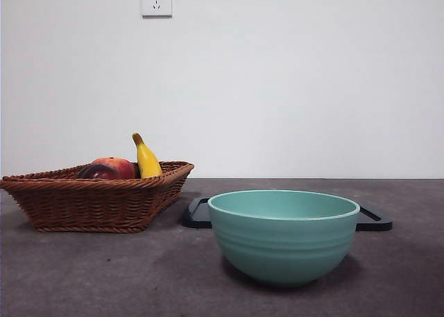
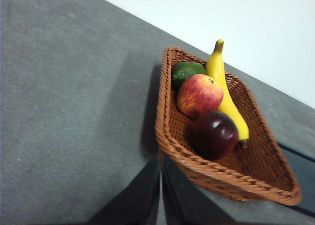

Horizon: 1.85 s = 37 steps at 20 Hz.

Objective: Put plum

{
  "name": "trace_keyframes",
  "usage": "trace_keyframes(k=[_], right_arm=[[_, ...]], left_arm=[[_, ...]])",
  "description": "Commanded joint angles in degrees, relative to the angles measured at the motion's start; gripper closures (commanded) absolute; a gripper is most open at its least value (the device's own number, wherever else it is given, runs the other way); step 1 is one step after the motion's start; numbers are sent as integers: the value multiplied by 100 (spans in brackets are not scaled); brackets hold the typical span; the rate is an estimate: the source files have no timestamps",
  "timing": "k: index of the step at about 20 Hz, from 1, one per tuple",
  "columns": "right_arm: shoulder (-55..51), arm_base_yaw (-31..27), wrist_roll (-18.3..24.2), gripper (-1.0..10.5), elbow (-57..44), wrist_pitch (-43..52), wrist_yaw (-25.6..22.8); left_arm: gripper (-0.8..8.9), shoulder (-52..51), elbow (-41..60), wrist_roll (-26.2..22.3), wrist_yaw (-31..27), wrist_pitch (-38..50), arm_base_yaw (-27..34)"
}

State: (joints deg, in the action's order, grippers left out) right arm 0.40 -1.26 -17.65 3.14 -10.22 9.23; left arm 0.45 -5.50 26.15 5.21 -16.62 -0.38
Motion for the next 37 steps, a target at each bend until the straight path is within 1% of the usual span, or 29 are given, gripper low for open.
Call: trace_keyframes(k=[1, 6, 9, 11, 19, 23, 25, 29, 32, 34, 37], right_arm=[[-13, -7, -197, 941, 365, -7, 20], [33, -7, -181, 941, 1086, -619, 33], [205, -7, -92, 941, 1606, -1067, 238], [376, -4, -11, 941, 1958, -1360, 439], [1600, -4, 754, 941, 3414, -2732, 1392], [2258, 2, 1067, 941, 4046, -3355, 1947], [2579, 9, 1222, 941, 4354, -3705, 2142], [3121, 151, 1434, 941, 4883, -4304, 2321], [3617, 431, 1744, 941, 5259, -4988, 2400], [3853, 649, 1965, 941, 5370, -5386, 2391], [4030, 916, 2131, 941, 5377, -5639, 2374]], left_arm=[[804, 50, -369, 103, 79, -111, 4], [804, 321, -1032, 22, 109, -518, 2], [804, 610, -1495, -188, 302, -846, 2], [804, 837, -1799, -374, 514, -1067, 0], [804, 2052, -3034, -1281, 1784, -2017, -2], [804, 2662, -3602, -1788, 2299, -2616, -9], [804, 2957, -3875, -2026, 2540, -2962, -15], [804, 3447, -4391, -2514, 2793, -3620, -98], [805, 3797, -4811, -2859, 2806, -4103, -247], [805, 3930, -4940, -3023, 2806, -4304, -317], [805, 3980, -4942, -3067, 2806, -4395, -356]])
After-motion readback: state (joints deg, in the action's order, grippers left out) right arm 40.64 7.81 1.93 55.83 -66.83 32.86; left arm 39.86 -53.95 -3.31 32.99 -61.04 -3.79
